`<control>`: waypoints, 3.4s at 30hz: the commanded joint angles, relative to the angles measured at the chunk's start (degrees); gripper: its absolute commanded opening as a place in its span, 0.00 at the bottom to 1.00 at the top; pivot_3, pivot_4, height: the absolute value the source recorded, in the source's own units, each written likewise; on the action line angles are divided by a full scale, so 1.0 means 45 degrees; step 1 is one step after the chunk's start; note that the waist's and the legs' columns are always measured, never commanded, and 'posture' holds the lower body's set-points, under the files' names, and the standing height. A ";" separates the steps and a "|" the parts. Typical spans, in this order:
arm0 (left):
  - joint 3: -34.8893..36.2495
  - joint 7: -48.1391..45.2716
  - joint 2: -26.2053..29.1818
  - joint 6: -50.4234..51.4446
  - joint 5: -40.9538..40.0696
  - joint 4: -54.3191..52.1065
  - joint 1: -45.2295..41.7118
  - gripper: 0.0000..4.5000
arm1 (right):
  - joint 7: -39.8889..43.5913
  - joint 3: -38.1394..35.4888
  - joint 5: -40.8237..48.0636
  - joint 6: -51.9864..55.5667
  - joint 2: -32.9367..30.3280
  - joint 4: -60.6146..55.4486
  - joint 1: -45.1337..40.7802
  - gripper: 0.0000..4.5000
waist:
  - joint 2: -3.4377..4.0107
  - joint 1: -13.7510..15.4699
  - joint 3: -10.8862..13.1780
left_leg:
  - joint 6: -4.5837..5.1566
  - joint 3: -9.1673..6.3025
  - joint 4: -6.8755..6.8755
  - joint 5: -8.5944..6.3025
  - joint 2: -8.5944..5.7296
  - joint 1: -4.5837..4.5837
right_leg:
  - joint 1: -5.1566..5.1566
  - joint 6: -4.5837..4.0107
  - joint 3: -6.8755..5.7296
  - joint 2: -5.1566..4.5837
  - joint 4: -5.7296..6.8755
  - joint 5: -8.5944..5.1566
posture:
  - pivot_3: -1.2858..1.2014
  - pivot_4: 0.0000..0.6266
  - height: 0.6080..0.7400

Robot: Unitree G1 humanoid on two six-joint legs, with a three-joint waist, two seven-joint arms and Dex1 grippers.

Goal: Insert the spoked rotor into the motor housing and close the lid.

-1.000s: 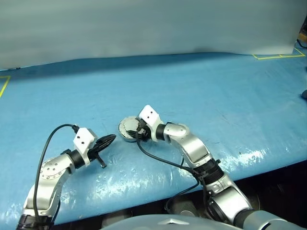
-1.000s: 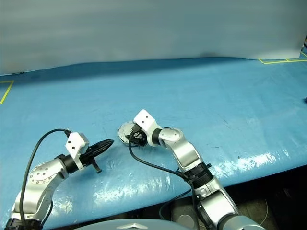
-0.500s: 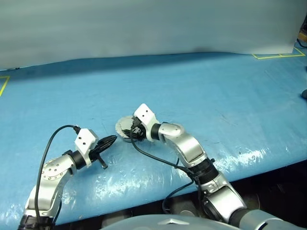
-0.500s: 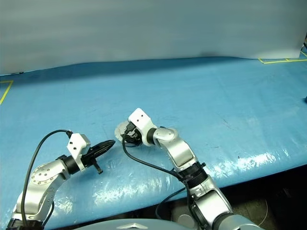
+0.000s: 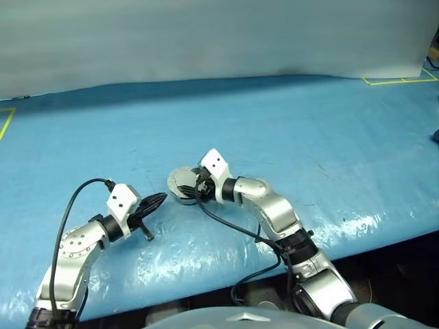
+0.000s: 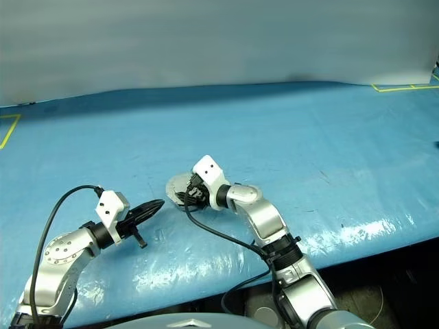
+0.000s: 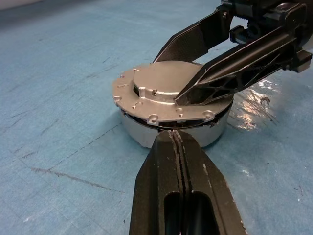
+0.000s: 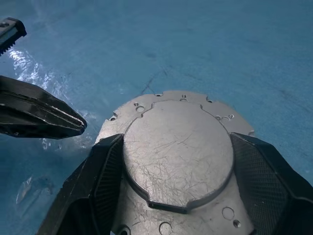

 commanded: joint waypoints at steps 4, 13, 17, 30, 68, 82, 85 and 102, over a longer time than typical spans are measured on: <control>-0.0067 0.0007 -0.0003 -0.0355 0.0174 0.0166 -0.0378 0.00 | 0.0128 -0.0060 0.0216 -0.0409 -0.0084 -0.0820 -0.0536 0.67 | 0.0005 0.0001 0.0004 | 0.0000 0.0001 -0.0010 0.0000 0.0000 -0.0001 | -0.0004 -0.0001 -0.0004 0.0001 0.0000 -0.0001 | 0.52 0.24 1.00; -0.0182 -0.0031 -0.0036 -0.0410 0.0138 0.0217 -0.0333 0.00 | 0.0276 0.0950 -0.0538 -0.0747 -0.0815 -0.0507 0.0015 0.67 | 0.0004 0.0001 0.0002 | -0.0009 0.0008 -0.0020 0.0005 0.0001 -0.0002 | -0.0004 0.0000 -0.0003 0.0001 -0.0013 -0.0002 | 0.52 0.24 1.00; -0.0216 -0.0029 -0.0019 -0.0447 0.0163 0.0227 -0.0327 0.00 | 0.0074 0.0743 -0.0478 -0.0697 -0.0679 -0.0139 0.0094 0.67 | 0.0002 0.0002 0.0002 | -0.0007 0.0006 -0.0020 0.0003 0.0004 -0.0001 | -0.0003 -0.0001 -0.0004 0.0001 -0.0012 -0.0002 | 0.52 0.24 1.00; -0.0273 -0.0075 0.0039 -0.0478 0.0155 0.0170 -0.0328 0.00 | 0.0350 0.0603 -0.0468 -0.1032 -0.1130 -0.0424 0.0463 0.67 | -0.0001 0.0058 -0.0001 | -0.0001 0.0003 -0.0020 0.0001 0.0003 0.0010 | 0.0008 -0.0003 -0.0005 0.0000 -0.0010 -0.0004 | 0.52 0.24 1.00; -0.0547 0.0013 -0.0097 -0.0555 0.0249 0.0344 -0.0676 0.00 | 0.0891 0.1098 -0.0958 -0.1663 -0.1684 0.0590 0.0607 0.67 | -0.0005 0.0080 -0.0006 | 0.0002 0.0009 -0.0021 -0.0001 0.0001 0.0023 | 0.0016 -0.0005 -0.0007 0.0007 -0.0007 -0.0004 | 0.52 0.24 1.00; -0.0645 0.0041 -0.0267 -0.0594 0.0263 0.0346 -0.0727 0.00 | 0.0109 0.1912 -0.2215 -0.1400 -0.1871 0.1139 0.1256 0.67 | 0.0027 0.0041 -0.0093 | -0.0004 0.0009 -0.0022 0.0003 0.0012 0.0143 | 0.0082 -0.0005 0.0007 0.0007 0.0011 -0.0010 | 0.52 0.24 1.00; -0.0620 0.0048 -0.0275 -0.0592 0.0245 0.0369 -0.0754 0.00 | 0.0222 0.1920 -0.2148 -0.1332 -0.1976 0.1015 0.1350 0.67 | 0.0034 0.0059 -0.0108 | 0.0000 0.0010 -0.0030 0.0001 0.0008 0.0156 | 0.0073 -0.0004 0.0011 0.0002 0.0007 -0.0012 | 0.52 0.24 1.00; -0.1871 0.0328 -0.1437 -0.0918 0.1064 0.2047 -0.2347 0.00 | 0.0997 0.1732 -0.1469 -0.0510 -0.2620 -0.0868 0.1879 0.67 | 0.0034 0.0122 -0.0114 | 0.0018 0.0032 -0.0066 -0.0011 -0.0002 0.0114 | 0.0076 -0.0021 0.0018 0.0005 -0.0017 -0.0015 | 0.52 0.24 1.00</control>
